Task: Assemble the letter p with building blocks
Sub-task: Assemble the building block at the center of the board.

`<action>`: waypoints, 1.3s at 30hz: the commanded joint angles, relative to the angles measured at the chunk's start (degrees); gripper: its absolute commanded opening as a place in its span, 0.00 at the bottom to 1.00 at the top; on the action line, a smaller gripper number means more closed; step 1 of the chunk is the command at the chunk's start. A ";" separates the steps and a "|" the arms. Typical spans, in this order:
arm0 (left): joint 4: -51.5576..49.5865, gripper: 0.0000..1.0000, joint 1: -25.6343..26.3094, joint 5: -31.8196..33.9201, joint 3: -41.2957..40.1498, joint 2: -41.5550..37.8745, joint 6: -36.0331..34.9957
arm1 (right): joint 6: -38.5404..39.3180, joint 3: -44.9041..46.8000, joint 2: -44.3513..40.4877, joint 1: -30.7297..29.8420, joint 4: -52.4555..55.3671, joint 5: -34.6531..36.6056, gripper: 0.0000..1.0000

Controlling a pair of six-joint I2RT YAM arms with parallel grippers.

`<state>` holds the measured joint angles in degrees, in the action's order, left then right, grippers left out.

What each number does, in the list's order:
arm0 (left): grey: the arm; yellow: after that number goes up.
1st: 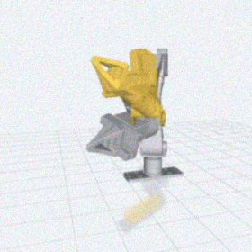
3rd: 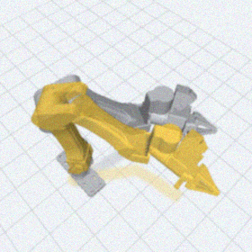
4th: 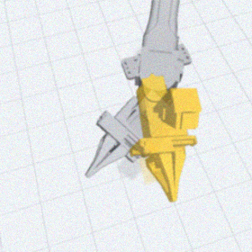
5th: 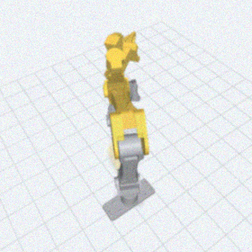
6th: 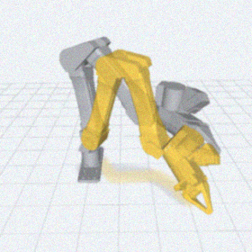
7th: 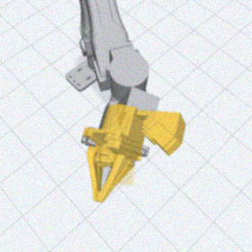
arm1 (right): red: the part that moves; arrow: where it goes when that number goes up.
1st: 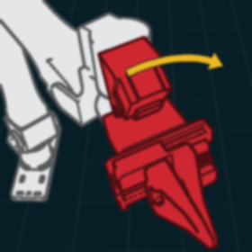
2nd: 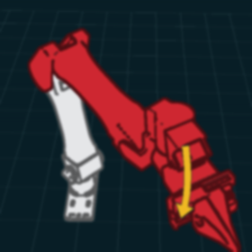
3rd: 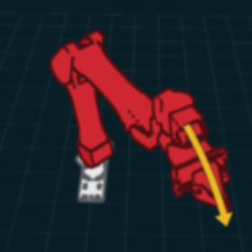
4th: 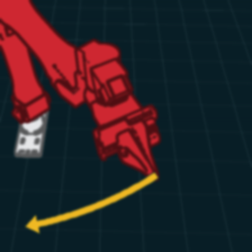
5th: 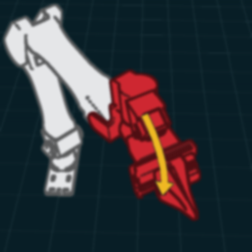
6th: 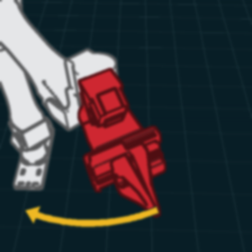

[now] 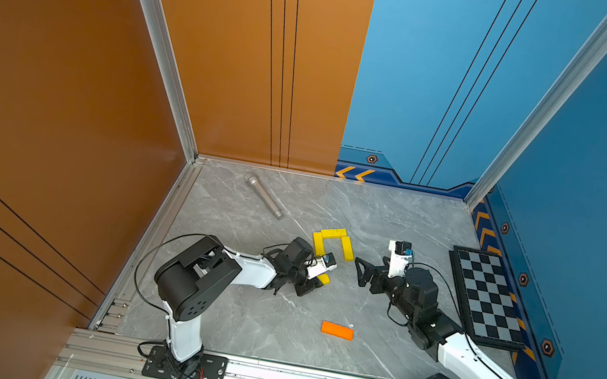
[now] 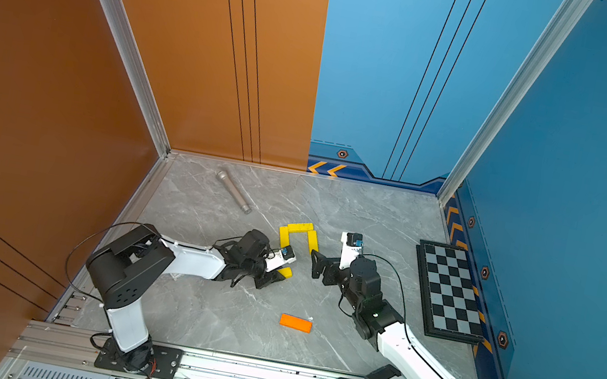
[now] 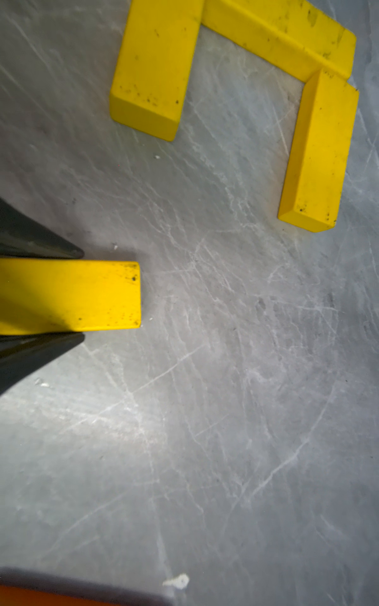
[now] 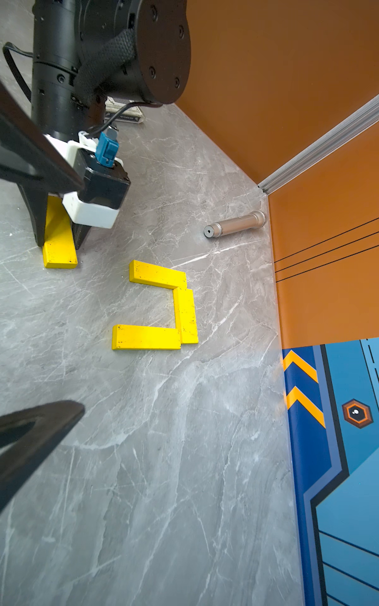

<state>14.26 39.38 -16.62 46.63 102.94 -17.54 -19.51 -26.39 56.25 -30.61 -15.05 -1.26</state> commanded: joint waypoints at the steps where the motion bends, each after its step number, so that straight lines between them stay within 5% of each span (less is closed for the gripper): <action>1: -2.35 0.37 0.04 -0.84 1.59 1.45 0.71 | -0.71 0.90 -0.61 0.47 0.36 0.64 1.00; 11: -5.85 0.30 0.70 -0.84 6.98 4.88 -0.78 | -0.71 0.85 -0.44 0.65 0.39 0.87 1.00; 39: -10.48 0.31 -0.57 0.03 19.98 13.25 -4.51 | -0.64 1.05 -1.21 1.43 1.14 1.22 1.00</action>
<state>7.01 39.55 -16.58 64.77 114.65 -20.60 -19.55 -26.37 56.23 -29.56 -15.03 -1.21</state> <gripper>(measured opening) 0.337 0.998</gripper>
